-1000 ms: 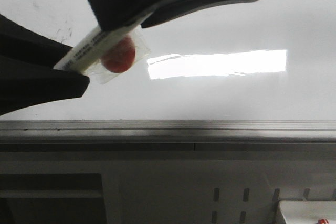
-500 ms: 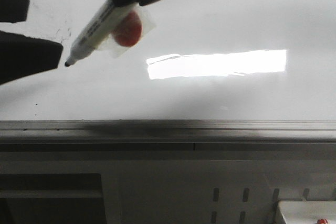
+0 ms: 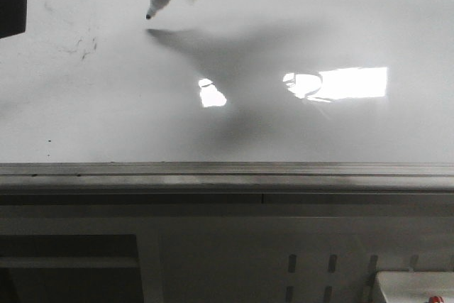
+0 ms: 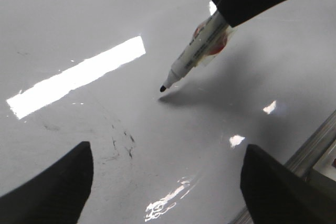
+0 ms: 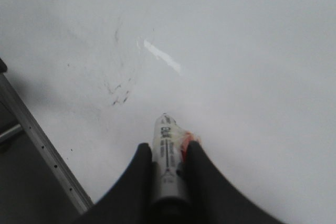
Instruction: Write number 4 on whiteboard
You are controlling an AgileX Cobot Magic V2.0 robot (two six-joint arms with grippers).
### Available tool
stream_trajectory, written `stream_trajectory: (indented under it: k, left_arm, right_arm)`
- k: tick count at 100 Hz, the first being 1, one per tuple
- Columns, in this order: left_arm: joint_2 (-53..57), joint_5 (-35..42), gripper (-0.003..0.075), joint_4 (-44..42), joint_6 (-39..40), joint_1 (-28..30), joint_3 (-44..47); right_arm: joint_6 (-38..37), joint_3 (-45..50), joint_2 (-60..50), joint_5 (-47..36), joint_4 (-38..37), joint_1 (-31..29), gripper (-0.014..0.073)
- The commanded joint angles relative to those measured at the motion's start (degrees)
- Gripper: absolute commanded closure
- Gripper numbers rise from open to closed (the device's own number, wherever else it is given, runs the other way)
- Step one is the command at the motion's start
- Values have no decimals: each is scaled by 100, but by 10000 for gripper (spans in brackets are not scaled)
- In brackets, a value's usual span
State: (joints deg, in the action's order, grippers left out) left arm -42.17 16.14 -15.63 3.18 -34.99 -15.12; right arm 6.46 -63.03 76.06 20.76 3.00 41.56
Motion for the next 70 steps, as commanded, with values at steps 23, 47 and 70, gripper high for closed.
stream_trajectory:
  k: [23,47,70]
  left_arm:
    - [19,392,188,99,49,9,-164]
    - [19,392,188,99,49,9,-164]
    - [19,392,188,99,49,9,-164]
  right_arm:
    - [69,331,23,-258,43,239,658]
    - [69,549,-358,240,43,-182,658]
    - [4,1030,-1113,201,57,-444,658]
